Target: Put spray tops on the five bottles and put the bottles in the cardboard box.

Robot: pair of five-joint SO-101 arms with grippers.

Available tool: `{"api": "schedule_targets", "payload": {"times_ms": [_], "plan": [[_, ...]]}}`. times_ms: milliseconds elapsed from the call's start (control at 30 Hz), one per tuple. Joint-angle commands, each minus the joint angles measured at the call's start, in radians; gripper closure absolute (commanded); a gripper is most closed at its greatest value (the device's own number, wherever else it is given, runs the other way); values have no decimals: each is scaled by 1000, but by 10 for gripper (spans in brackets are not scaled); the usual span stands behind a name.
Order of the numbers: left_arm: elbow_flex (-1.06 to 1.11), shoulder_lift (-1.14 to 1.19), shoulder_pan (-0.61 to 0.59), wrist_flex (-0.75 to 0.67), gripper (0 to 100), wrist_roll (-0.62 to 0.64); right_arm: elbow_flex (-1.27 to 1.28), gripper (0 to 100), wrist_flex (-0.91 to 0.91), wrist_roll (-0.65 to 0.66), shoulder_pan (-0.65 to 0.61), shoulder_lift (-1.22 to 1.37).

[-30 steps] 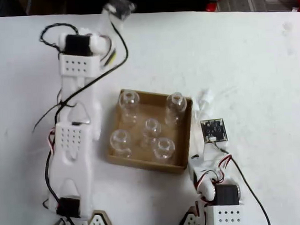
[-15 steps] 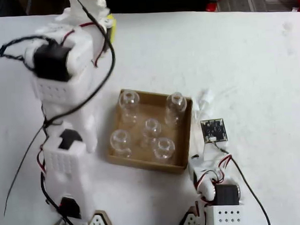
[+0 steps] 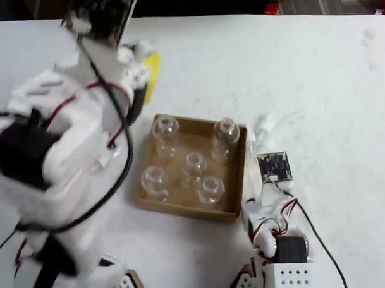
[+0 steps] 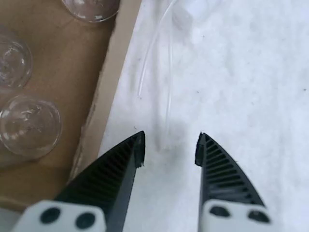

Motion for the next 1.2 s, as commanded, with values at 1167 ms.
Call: {"api": "schedule_targets", "payload": {"times_ms": [1167], "plan": [[1982, -897, -53, -1970, 977, 247, 9, 847, 8, 2, -1, -4]]}}
